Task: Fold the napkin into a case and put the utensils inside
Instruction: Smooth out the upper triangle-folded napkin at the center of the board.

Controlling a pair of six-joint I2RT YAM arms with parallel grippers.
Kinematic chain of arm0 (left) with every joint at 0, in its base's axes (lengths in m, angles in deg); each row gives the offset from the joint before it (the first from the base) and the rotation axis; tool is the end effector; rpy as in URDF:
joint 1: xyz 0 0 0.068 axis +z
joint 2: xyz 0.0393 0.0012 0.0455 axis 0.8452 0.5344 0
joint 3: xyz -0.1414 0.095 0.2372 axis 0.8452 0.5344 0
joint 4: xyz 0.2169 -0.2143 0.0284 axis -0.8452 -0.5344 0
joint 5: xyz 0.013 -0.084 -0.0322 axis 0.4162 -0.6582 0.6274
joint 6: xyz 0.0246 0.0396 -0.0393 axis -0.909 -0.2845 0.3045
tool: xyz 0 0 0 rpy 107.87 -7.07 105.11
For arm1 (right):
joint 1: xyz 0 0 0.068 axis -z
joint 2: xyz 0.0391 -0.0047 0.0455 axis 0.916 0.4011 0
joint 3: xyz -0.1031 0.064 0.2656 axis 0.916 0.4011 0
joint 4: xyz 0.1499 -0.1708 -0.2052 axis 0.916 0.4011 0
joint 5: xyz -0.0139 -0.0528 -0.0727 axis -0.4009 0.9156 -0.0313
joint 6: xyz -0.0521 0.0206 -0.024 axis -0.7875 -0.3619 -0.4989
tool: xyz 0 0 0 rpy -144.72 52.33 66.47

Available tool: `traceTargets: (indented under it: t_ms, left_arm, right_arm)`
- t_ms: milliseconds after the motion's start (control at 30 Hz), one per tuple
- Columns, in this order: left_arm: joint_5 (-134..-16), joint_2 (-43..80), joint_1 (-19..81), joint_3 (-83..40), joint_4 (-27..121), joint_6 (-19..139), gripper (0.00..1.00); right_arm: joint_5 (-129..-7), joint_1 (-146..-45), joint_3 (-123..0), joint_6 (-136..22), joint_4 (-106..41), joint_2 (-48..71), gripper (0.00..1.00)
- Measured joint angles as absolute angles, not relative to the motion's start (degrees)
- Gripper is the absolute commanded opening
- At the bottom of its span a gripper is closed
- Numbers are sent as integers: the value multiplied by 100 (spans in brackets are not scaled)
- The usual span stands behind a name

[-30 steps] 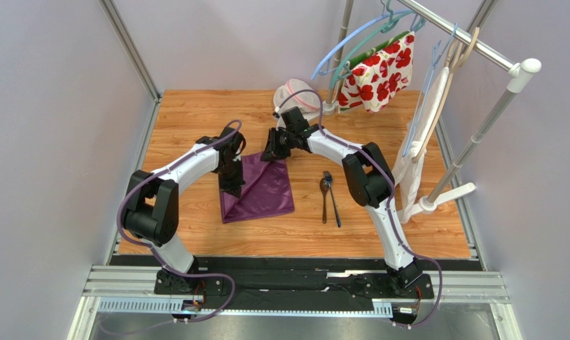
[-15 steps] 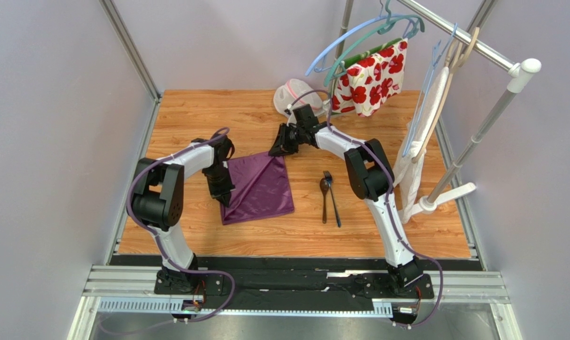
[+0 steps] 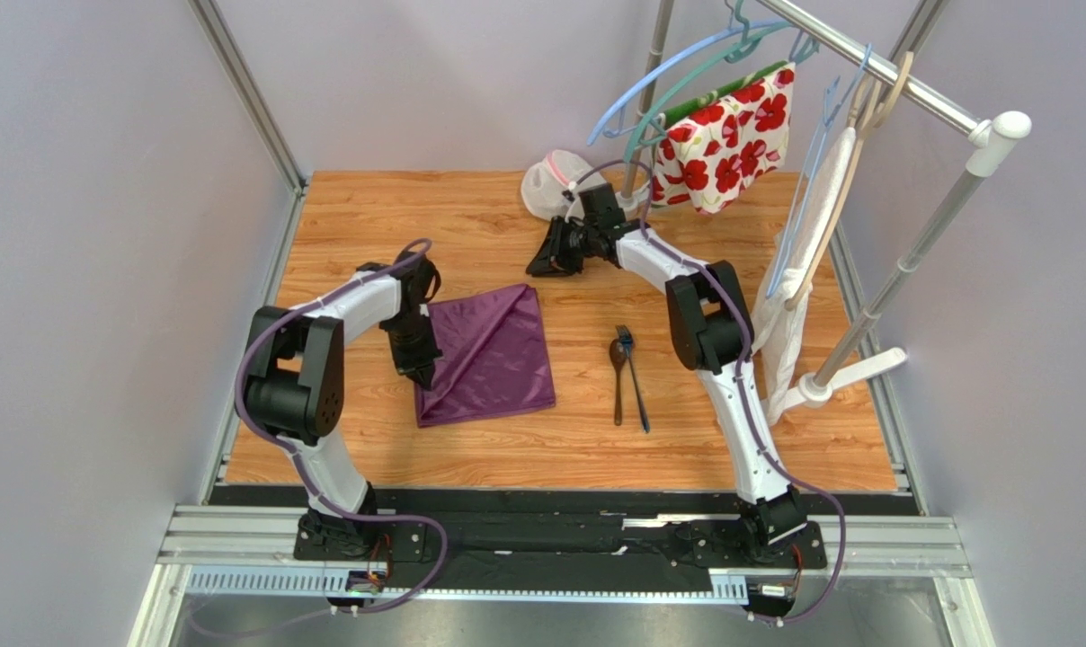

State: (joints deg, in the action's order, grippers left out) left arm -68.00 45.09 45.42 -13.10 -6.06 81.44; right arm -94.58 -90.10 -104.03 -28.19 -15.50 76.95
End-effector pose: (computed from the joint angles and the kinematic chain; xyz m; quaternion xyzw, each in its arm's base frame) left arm 0.3385 -0.0745 0.1385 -0.1783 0.9839 -0.0109 0.0031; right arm 0.5574 0.2735 0.1070 -0.0193 0.8911 0.4174 0.1769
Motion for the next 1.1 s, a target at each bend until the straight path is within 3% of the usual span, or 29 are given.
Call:
traceTargets:
  t_ms: [100,233,433,533,800,1100]
  left_arm:
    - [-6868,4179,4551,-1295,-553,8052,7]
    - [-7016,3530,4551,-1297,-492,7949,18]
    - [-7161,3069,4553,-1326,-529,7888,11]
    - [-7451,3007,4555,-1308,-470,7864,8]
    - [-7829,3055,4558,-1291,-271,7827,8]
    - [-8186,3368,4558,-1291,131,7834,8]
  right_arm:
    - [-9441,-8942,-10512,-2858,-1410,7695,22]
    - [-9342,-8896,-10510,-2891,-1244,7645,30]
    - [-9248,-8951,-9861,-2944,-988,6965,46]
    - [-9202,-9041,-9275,-2983,-1032,6386,49]
    - [-9369,-9747,-7450,-2924,-1403,4941,47]
    - [-9351,-10304,-6447,-2922,-1624,4777,26]
